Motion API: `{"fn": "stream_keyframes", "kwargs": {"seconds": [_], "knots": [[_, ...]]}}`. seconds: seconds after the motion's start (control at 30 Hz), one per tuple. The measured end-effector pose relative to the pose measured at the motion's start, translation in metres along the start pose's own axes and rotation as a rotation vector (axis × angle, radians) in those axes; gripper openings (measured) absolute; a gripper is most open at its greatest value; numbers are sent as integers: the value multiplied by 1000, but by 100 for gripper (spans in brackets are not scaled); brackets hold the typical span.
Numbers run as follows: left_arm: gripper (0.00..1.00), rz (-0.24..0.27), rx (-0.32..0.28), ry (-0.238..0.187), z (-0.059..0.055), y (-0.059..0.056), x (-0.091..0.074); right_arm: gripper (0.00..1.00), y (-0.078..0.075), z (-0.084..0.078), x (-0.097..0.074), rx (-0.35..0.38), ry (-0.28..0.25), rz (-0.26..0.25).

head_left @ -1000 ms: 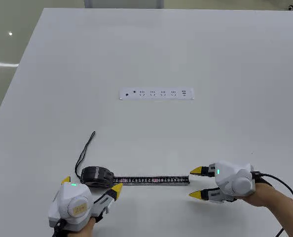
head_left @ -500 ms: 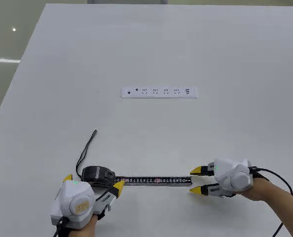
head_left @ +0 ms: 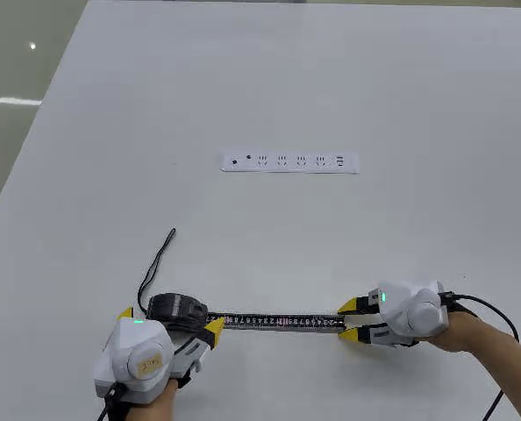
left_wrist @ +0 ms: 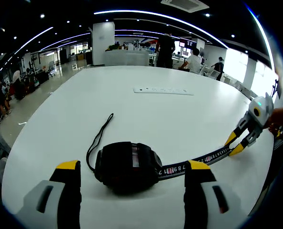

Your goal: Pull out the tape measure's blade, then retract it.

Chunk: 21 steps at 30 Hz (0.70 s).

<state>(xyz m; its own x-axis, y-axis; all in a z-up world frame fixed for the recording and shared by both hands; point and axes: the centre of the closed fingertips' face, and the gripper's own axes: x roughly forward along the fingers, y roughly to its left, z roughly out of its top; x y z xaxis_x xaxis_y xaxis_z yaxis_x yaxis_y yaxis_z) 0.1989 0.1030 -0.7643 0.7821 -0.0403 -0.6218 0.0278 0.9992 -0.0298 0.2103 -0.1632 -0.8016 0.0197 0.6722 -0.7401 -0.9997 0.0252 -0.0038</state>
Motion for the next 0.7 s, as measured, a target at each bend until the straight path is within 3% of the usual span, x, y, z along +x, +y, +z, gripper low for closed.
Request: {"fn": "stream_keyframes", "kwargs": {"seconds": [0.4, 0.7], "knots": [[85, 25, -43, 7, -1, -4, 0, 13, 0, -1, 0, -26, 1, -1], [76, 62, -92, 16, -5, 1, 6, 14, -4, -1, 0, -46, 9, -21]]}}
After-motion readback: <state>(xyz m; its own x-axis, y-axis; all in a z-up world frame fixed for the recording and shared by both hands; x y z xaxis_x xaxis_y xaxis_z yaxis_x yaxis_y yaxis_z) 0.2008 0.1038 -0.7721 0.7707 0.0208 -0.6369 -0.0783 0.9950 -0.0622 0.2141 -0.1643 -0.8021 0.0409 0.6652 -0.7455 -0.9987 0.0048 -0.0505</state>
